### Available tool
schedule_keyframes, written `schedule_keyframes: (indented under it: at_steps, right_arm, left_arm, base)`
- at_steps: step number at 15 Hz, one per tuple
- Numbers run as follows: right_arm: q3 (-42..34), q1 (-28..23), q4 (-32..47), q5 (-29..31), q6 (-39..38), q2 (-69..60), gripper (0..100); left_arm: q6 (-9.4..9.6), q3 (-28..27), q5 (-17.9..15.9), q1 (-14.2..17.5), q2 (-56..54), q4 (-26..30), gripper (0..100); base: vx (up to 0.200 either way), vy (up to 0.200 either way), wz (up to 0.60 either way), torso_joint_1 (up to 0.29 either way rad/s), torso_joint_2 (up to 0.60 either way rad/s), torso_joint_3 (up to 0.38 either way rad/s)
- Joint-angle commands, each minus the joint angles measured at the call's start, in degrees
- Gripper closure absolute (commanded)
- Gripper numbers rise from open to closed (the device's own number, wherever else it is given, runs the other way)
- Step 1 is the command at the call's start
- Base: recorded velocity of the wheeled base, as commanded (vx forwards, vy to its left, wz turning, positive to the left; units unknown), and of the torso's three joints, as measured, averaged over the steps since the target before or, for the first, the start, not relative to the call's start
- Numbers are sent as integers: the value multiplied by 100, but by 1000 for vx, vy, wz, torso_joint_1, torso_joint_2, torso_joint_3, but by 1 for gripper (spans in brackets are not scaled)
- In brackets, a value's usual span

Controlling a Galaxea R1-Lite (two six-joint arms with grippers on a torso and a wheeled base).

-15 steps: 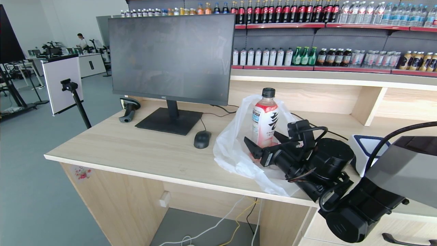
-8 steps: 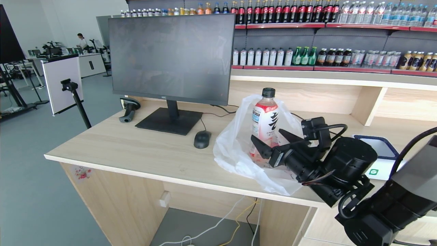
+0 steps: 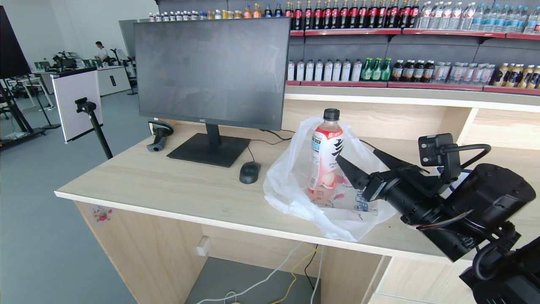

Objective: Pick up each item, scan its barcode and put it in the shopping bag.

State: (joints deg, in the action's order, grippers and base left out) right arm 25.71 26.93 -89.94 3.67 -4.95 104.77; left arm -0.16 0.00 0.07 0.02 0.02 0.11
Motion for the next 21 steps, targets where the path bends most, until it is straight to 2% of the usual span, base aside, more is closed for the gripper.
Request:
schedule_keyframes:
  at_steps: [1, 8, 9, 12, 18, 21]
  right_arm:
    - [-92, -118, -6, 2, 3, -255, 0]
    - [22, -197, -6, 2, -6, -404, 0]
    - [57, -197, -6, 2, -15, -404, 0]
    - [-242, -188, -6, 2, -15, -475, 0]
    - [-312, -170, -6, 2, -15, -580, 0]
    - [-312, -170, -6, 2, -15, -580, 0]
  left_arm:
    - [-2, 0, 1, -2, 6, -2, 0]
    - [-11, 0, 1, 6, 6, -2, 0]
    - [-19, 0, 1, 6, 6, -2, 0]
    - [-19, 0, 1, 6, 6, -2, 0]
    - [-28, 0, 1, 6, 6, -2, 0]
    - [-28, 0, 1, 6, 6, -2, 0]
  base:
    - [0, 0, -600, -2, 2, -2]
    - [0, 0, -600, 0, 2, 2]
    - [0, 0, 0, 0, 0, 0]
    - [-200, -200, 0, 4, -2, -1]
    - [-200, -200, 0, 2, 3, 2]
    - [0, -200, 0, -2, 2, 4]
